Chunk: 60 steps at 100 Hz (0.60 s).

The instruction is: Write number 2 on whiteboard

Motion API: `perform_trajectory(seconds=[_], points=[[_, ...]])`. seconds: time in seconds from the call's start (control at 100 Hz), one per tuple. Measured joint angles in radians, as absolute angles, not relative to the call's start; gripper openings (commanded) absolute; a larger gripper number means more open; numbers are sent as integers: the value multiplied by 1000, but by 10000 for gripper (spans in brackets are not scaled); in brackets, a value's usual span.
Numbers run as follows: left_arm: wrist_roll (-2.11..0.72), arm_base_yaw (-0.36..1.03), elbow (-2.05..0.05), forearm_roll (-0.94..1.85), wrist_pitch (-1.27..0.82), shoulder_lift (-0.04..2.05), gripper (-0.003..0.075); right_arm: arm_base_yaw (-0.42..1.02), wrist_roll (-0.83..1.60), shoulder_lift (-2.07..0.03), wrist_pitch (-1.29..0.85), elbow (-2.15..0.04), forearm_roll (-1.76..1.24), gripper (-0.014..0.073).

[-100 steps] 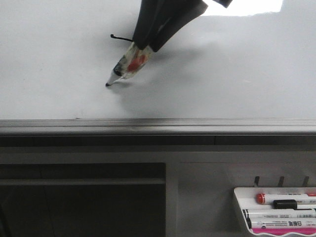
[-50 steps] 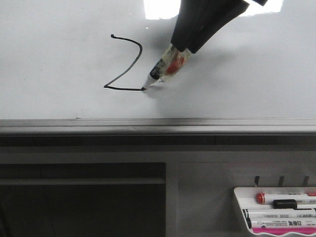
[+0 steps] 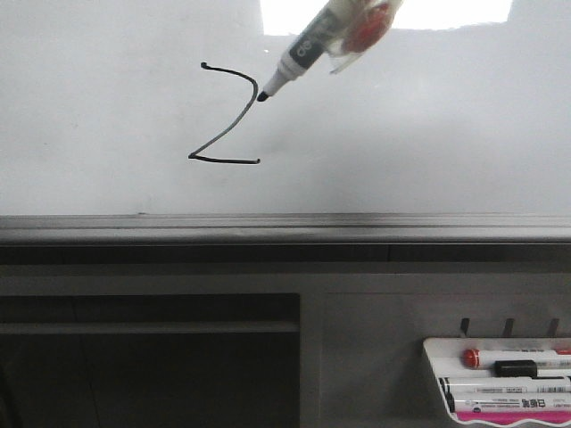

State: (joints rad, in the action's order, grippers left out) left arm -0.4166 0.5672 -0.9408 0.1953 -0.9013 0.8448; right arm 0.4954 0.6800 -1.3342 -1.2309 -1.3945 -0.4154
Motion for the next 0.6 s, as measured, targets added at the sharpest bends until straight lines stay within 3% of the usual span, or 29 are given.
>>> perform_trajectory(seconds=[0.25,0.6], points=[[-700,625,-944,391,-864,979,493,495,982,-1301,-1245,-1395,-444,-57],[-768,797,-944,421,-537,1171,494,495,1136,-1301,-1245,-1395,-452,-57]])
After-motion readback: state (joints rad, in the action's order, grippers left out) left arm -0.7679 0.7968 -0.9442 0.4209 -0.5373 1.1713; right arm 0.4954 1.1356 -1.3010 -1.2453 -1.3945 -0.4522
